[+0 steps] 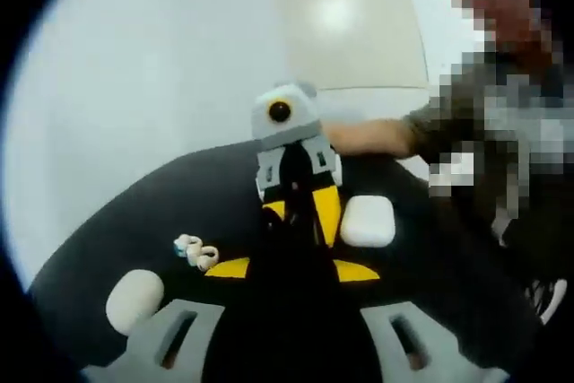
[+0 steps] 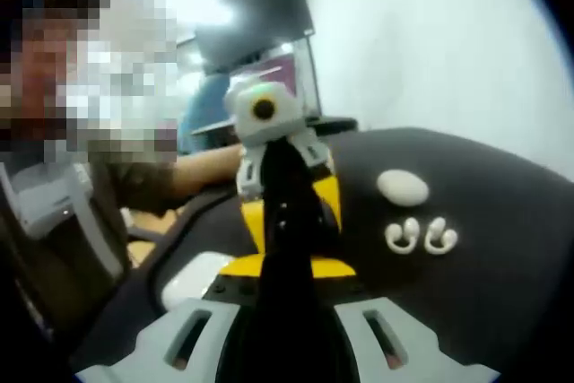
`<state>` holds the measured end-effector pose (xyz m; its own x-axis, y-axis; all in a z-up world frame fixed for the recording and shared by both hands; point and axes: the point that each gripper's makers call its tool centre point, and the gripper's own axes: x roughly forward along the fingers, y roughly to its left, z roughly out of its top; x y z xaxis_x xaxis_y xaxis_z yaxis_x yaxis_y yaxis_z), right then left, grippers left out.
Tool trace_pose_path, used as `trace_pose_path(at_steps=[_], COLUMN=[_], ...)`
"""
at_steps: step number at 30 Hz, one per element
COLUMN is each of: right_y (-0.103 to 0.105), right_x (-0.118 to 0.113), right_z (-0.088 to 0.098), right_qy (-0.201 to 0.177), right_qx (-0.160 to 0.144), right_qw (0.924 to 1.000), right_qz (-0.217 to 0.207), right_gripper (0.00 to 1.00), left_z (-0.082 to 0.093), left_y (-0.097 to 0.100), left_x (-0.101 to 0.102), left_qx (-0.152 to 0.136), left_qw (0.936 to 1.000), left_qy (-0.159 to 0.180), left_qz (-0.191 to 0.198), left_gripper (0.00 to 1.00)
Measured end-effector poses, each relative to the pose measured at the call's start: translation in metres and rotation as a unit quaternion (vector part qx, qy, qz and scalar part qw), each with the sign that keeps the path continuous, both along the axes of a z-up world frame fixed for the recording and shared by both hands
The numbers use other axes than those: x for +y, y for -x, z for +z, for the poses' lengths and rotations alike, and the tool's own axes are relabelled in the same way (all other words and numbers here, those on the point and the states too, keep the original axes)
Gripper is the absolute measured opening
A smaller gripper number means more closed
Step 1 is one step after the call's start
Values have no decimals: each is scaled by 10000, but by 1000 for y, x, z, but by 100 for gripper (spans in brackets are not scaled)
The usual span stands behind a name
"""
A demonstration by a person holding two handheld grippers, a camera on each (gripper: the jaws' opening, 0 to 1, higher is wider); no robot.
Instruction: Pick up three earphones and place each one into its charging case using tactile feedback, ensure that each earphone is properly inserted and securely positioned inside the case.
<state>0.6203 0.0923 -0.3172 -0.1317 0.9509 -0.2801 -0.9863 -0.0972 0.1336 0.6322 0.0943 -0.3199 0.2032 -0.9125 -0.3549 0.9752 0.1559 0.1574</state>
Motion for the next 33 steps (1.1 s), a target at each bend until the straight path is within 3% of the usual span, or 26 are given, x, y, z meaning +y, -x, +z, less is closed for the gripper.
trace_pose_path(at_steps=[5,17,21,29,31,32,33], right_y=[3,2,-2,-3,-5,-3,-4], right_x=[0,0,0,1,2,-1,1], right_z=[-1,-1,-1,-2,-1,-5,-4], right_qy=[29,60,72,84,69,158,97], right_qx=[35,-130,122,252,353,375,355], right_qw=[10000,9999,9999,9996,9992,9991,9992], right_qz=[32,51,-24,-82,-193,-113,-142], right_gripper=[18,18,18,18,18,18,18], left_z=[6,20,22,29,36,40,42], left_y=[2,-2,-2,-2,-1,0,0], left_x=[4,1,2,3,3,5,4], left_qx=[-270,77,-211,-739,-892,-676,-753], left_qw=[9996,9986,9987,9962,9942,9947,9942], left_qy=[32,532,469,459,599,773,767], left_qz=[-30,21,25,-11,-29,76,-33], left_gripper=[29,28,28,23,14,11,9])
